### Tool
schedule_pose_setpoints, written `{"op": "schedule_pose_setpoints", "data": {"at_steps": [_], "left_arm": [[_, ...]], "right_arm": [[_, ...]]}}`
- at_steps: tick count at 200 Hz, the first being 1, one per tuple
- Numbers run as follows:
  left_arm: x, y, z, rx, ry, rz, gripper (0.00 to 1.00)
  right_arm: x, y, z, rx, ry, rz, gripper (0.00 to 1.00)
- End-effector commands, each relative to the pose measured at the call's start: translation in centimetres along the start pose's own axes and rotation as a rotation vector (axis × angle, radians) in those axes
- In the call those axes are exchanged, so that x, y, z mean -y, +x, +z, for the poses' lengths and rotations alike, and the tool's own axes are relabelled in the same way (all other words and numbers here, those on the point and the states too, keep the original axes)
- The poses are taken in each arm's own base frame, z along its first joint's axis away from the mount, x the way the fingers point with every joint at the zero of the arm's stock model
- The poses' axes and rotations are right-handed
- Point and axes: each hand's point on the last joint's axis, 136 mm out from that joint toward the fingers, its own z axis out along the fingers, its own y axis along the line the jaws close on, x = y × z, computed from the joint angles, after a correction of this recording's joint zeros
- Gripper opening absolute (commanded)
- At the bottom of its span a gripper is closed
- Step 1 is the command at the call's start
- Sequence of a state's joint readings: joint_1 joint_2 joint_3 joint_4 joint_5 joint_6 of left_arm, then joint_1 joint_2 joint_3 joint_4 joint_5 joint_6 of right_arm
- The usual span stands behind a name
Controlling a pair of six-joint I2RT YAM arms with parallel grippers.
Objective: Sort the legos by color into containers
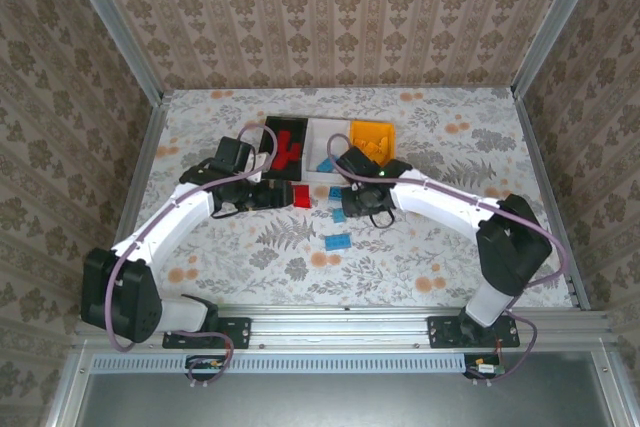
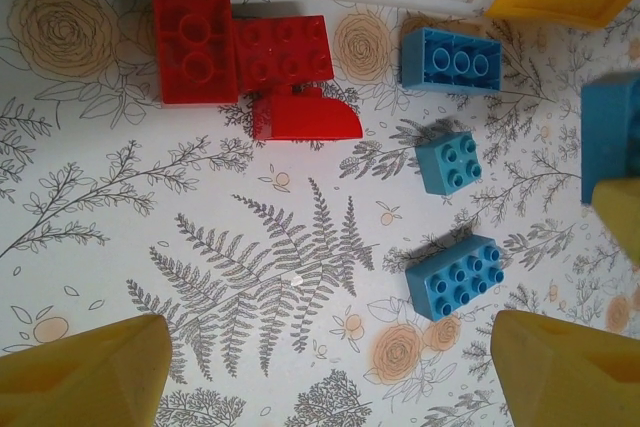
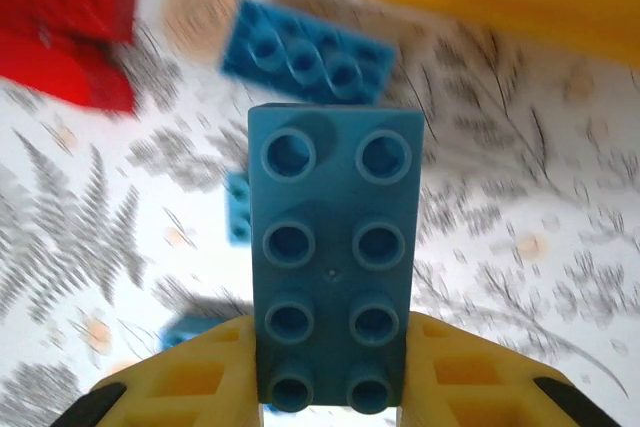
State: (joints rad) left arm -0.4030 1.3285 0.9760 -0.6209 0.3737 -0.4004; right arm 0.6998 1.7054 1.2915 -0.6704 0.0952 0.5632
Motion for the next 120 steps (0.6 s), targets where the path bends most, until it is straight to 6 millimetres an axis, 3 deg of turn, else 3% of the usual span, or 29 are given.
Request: {"op": "schedule_pose_setpoints", "data": {"at_steps": [1, 26, 60, 74, 95, 120], "left_arm": [[0.8, -0.5, -0.8, 0.005, 0.026, 0.015, 0.84], [0.4, 0.2, -0.9, -0.009, 0.01, 0.019, 0.85], [-0.1, 0.9, -0.7, -0.011, 0.004, 0.003, 0.84], [-0.2, 1.0, -0.7, -0.014, -0.004, 0.004, 0.85], [-0.4, 1.1, -0.9, -0.011, -0.014, 0.011, 0.85], [-0.3, 0.3, -1.0, 0.008, -0.007, 0.014, 0.85]], "right_arm": [[-1.2, -3.4, 0.7, 0.004, -0.031, -0.022, 0.29], [-2.5, -7.6, 1.4, 0.028, -0.035, -0.048, 0.29], [-1.8, -11.6, 3.5, 0.036, -0.018, -0.023, 0.32], [-1.3, -12.7, 4.3, 0.042, -0.015, -0.013, 0.38], [-1.3, -13.8, 4.9, 0.06, -0.019, -0.016, 0.54], [-1.8, -14.1, 3.9, 0.077, -0.037, -0.011, 0.57]]}}
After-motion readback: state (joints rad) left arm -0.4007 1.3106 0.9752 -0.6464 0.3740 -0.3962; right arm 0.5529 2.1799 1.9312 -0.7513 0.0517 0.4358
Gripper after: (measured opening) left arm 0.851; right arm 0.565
